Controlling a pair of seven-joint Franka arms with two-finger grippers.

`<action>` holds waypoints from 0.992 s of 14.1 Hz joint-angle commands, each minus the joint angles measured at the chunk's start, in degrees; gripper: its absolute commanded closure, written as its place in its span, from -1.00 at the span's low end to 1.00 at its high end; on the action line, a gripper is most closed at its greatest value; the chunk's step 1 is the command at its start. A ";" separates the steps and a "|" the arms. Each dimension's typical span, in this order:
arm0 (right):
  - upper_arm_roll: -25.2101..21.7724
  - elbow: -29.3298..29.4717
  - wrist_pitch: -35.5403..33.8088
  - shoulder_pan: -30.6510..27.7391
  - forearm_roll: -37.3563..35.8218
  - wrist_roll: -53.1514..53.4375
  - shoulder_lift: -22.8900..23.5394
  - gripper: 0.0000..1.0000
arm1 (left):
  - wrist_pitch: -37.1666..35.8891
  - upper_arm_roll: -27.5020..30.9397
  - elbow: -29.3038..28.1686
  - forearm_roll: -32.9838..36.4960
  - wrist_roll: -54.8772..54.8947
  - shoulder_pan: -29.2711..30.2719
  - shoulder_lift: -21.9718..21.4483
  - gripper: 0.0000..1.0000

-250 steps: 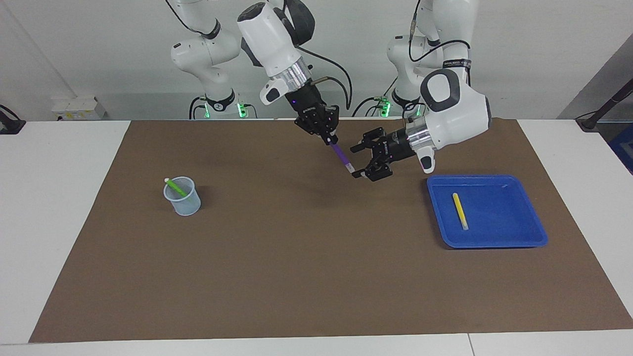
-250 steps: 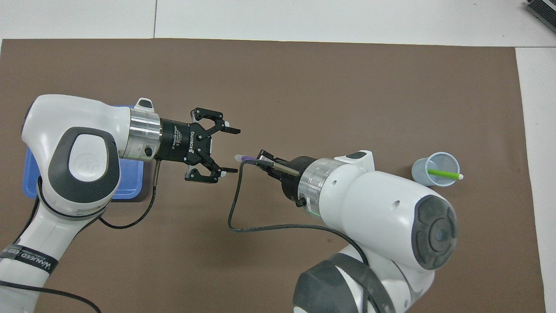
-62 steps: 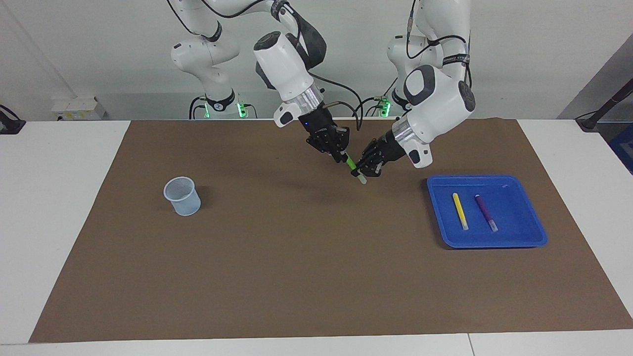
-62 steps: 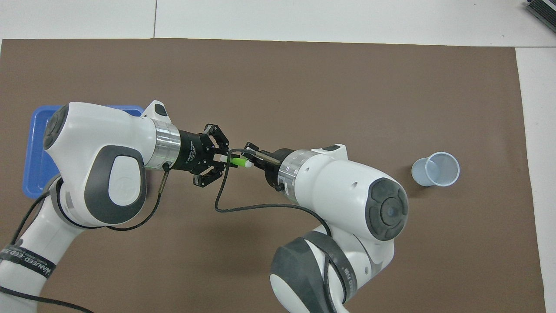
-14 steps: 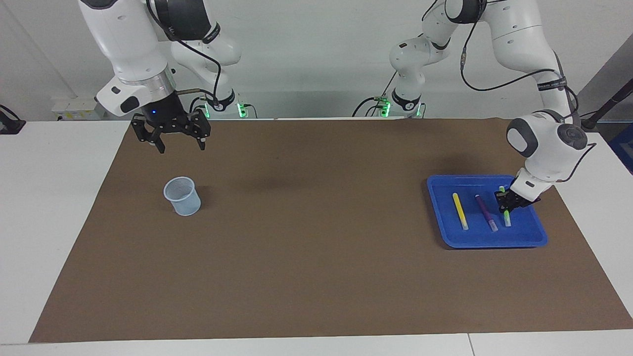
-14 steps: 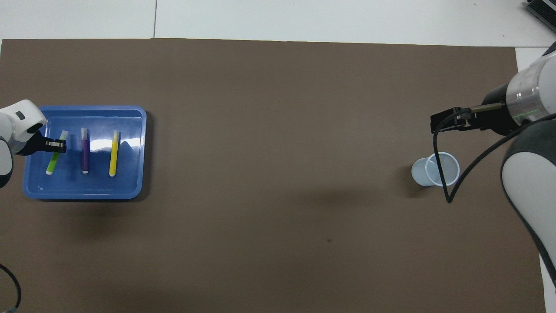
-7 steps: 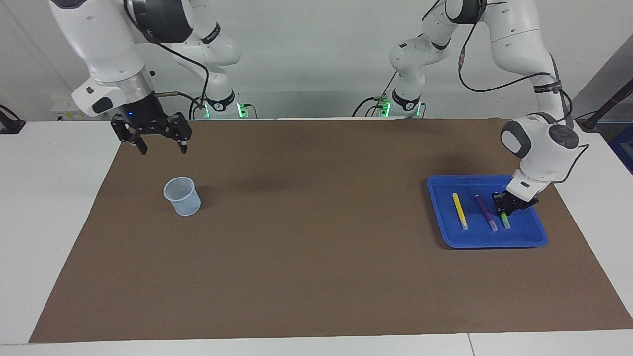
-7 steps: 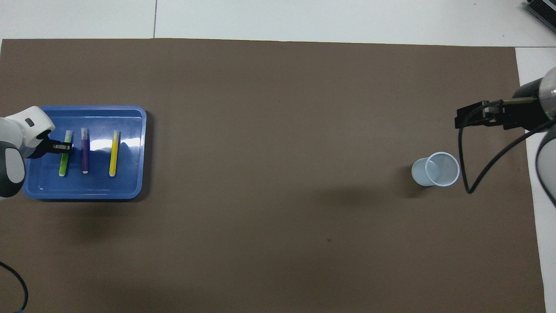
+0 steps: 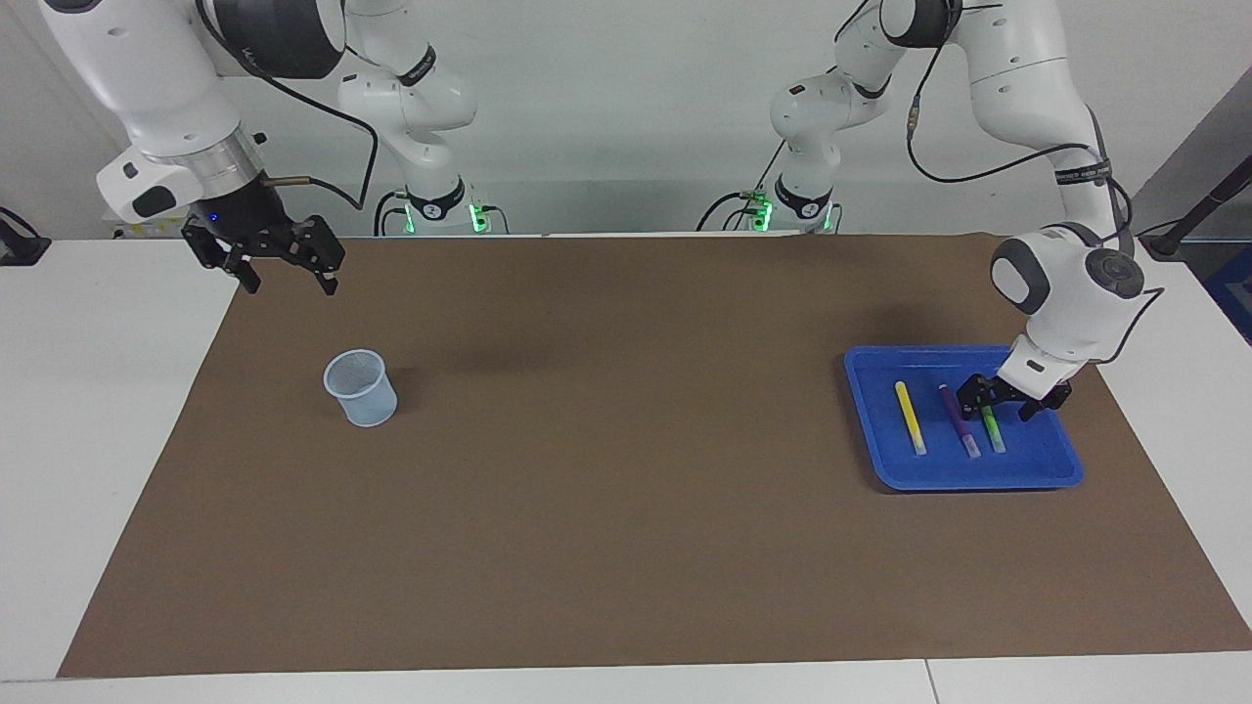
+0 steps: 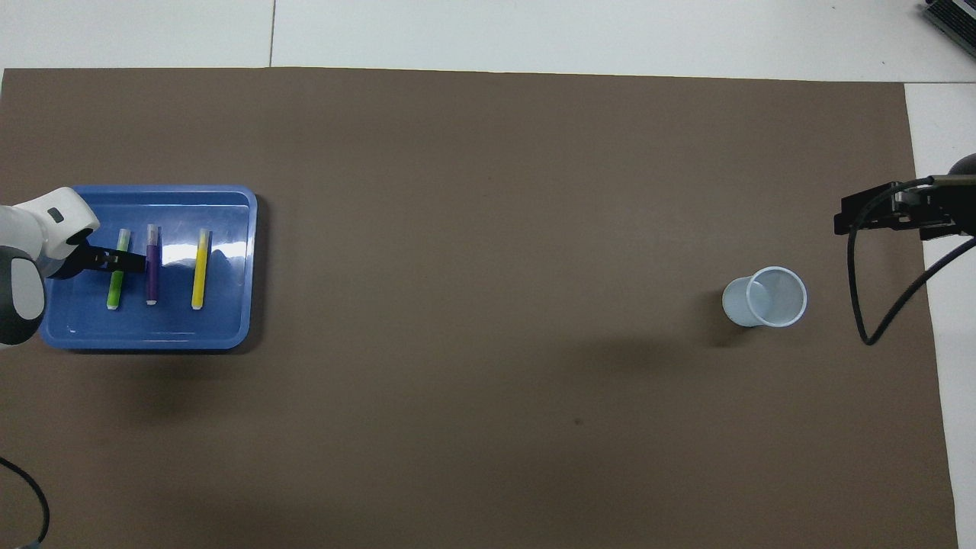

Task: Right arm passes pens to left for tray arrangement
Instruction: 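Open the left gripper and lift it off the green pen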

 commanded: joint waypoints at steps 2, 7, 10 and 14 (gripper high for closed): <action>0.21 -0.59 -0.72 -0.08 0.59 0.14 -0.71 -1.00 | -8.28 -0.28 5.36 0.27 0.38 -0.39 -0.29 -1.00; 0.29 -0.50 -0.28 -0.08 1.20 0.14 -0.71 -1.00 | -16.37 -0.89 10.02 0.00 -0.23 -0.65 -1.95 -1.00; 0.29 -0.50 -0.19 -0.08 1.38 0.14 -0.71 -1.00 | -19.97 -0.89 13.18 -0.08 -1.28 -1.18 -3.10 -1.00; 0.38 -0.42 -0.19 -0.17 1.38 0.14 -0.71 -1.00 | -25.86 -0.89 18.89 -0.08 -8.47 -4.25 -3.19 -1.00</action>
